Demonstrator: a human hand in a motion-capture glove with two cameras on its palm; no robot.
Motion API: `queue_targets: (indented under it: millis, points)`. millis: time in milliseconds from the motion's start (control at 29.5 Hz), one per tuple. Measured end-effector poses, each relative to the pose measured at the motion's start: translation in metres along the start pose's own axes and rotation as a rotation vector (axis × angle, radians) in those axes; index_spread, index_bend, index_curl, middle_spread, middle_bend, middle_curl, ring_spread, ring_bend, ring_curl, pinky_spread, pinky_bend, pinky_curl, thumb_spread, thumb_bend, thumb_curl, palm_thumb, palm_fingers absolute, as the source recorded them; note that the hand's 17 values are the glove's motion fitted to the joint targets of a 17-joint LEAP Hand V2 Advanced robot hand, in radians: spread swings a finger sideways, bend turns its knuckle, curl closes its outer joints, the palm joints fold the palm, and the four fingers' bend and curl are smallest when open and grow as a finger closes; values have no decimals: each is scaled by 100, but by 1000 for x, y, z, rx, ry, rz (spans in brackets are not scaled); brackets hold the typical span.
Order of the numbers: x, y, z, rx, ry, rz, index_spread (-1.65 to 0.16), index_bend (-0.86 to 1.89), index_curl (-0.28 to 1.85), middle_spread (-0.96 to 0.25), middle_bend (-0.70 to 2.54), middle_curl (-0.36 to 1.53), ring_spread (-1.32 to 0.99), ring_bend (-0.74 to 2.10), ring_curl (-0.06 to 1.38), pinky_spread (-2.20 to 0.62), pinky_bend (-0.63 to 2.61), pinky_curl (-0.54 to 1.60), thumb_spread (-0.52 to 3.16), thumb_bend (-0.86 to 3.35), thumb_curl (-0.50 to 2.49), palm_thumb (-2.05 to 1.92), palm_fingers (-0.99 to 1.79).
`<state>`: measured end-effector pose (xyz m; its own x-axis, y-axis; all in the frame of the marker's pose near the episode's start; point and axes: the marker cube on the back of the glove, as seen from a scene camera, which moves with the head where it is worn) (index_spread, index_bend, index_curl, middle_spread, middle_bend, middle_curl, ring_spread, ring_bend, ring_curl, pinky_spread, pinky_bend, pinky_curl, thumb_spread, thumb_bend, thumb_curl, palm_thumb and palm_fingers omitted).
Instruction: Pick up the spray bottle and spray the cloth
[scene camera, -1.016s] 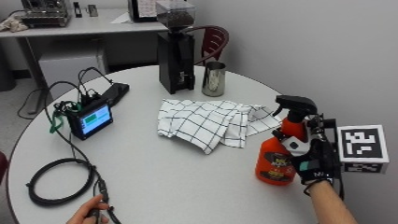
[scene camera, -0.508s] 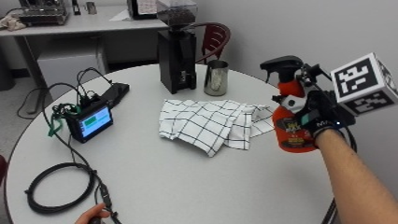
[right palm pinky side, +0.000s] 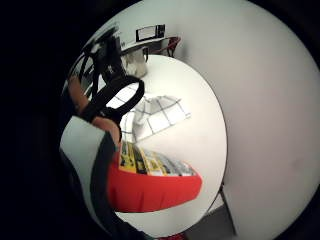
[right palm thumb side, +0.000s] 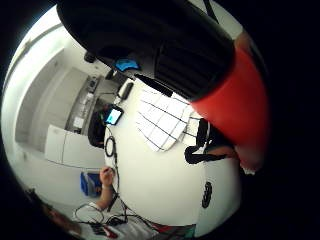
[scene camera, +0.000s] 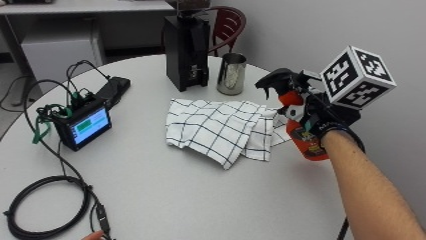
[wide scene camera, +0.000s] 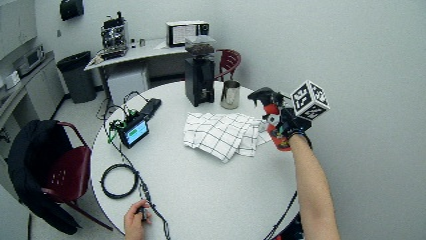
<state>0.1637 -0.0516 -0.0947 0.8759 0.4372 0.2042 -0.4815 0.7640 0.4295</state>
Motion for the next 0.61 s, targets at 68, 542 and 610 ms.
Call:
queue_targets:
  millis: [68,542,610]
  points:
    - [1,0,3,-20,14,-3,-22,11,31,-10,33,47,-11,55,43,-15,51,38,63,-3,60,98,117]
    - [12,1,-50,5,255,-60,-22,12,31,-10,33,48,-11,55,43,-15,52,38,62,-3,62,99,117]
    - [25,11,-38,-19,275,-53,-22,12,31,-10,33,48,-11,55,43,-15,52,38,61,-3,63,99,117]
